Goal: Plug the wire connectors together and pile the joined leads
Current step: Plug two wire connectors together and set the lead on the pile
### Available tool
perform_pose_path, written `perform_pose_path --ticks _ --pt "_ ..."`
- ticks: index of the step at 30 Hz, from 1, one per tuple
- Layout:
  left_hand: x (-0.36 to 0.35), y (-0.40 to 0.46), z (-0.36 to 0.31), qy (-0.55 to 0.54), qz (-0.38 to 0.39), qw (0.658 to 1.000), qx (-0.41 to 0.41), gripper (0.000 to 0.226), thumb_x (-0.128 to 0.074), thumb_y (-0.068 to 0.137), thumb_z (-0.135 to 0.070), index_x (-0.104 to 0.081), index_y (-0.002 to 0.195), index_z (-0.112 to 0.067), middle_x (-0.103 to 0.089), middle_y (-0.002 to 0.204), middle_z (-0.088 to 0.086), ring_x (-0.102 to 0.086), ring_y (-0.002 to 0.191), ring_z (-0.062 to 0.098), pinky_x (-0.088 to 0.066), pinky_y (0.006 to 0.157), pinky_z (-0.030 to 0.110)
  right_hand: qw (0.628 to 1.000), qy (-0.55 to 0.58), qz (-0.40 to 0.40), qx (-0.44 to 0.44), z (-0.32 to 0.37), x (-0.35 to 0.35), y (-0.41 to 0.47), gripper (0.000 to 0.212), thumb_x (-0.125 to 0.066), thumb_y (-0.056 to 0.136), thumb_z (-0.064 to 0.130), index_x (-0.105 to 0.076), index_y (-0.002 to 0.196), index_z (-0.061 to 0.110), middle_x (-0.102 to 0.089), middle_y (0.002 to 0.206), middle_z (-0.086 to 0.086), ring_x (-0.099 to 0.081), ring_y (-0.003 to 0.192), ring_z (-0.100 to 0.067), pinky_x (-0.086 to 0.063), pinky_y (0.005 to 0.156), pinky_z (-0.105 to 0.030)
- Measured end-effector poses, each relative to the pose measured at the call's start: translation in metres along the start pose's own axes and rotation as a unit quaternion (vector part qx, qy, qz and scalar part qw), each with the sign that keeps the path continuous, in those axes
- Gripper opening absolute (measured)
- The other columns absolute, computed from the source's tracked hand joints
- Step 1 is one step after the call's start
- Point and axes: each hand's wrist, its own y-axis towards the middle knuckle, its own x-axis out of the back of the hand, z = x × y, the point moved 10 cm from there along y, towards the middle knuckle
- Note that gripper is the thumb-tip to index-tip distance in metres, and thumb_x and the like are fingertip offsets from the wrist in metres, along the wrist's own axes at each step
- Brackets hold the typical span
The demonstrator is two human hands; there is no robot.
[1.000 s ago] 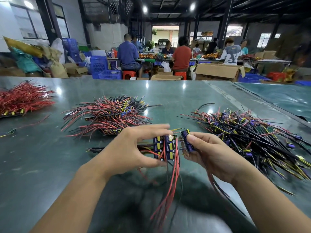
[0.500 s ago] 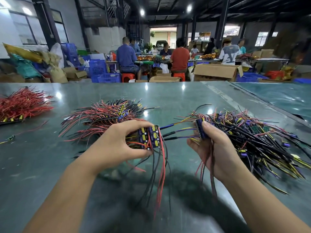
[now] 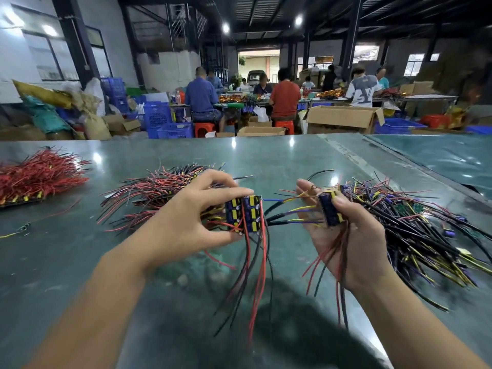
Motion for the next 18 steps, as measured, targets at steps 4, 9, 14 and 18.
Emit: perform_pose_path --ticks 4,9,14,18 --pt "-0.019 0.002 -0.005 -0.101 0.068 0.992 0.029 0.064 -0.077 0.07 -0.024 -0.056 0.127 -0.044 -0.056 0.106 -0.019 -0.058 0.102 0.002 -0.04 0.087 0.014 0.989 -0.037 0.115 -0.079 -0.019 -0.029 -0.01 0.026 -0.056 0.066 0.012 -0.047 0.09 0.004 -0.066 0.114 -0.017 -0.059 0.112 -0.026 -0.034 0.1 -0.034" --pt "-0.034 0.008 -0.01 -0.176 0.105 0.978 0.04 0.065 -0.078 0.073 -0.021 -0.053 0.129 -0.042 -0.063 0.118 -0.014 -0.058 0.114 0.006 -0.041 0.098 0.02 0.976 -0.114 0.165 -0.081 -0.022 -0.043 -0.018 0.014 -0.048 0.071 0.011 -0.039 0.081 0.008 -0.06 0.079 -0.001 -0.053 0.068 -0.01 -0.039 0.062 -0.017" --pt "-0.036 0.013 -0.007 -0.216 0.112 0.969 0.049 0.061 -0.077 0.073 -0.011 -0.058 0.124 -0.039 -0.068 0.117 -0.007 -0.062 0.112 0.012 -0.045 0.098 0.024 0.974 -0.19 0.123 -0.025 -0.017 -0.036 -0.009 0.02 -0.053 0.069 0.01 -0.032 0.07 0.011 -0.036 0.076 -0.024 -0.031 0.076 -0.03 -0.024 0.07 -0.04" --pt "-0.033 0.011 0.002 -0.235 0.126 0.962 0.066 0.061 -0.077 0.072 -0.005 -0.061 0.122 -0.036 -0.07 0.112 -0.008 -0.064 0.105 0.008 -0.047 0.089 0.016 0.977 -0.173 0.128 0.002 -0.01 -0.031 -0.006 0.008 -0.044 0.07 0.005 -0.039 0.069 0.011 -0.048 0.076 -0.013 -0.046 0.078 -0.026 -0.037 0.078 -0.037"
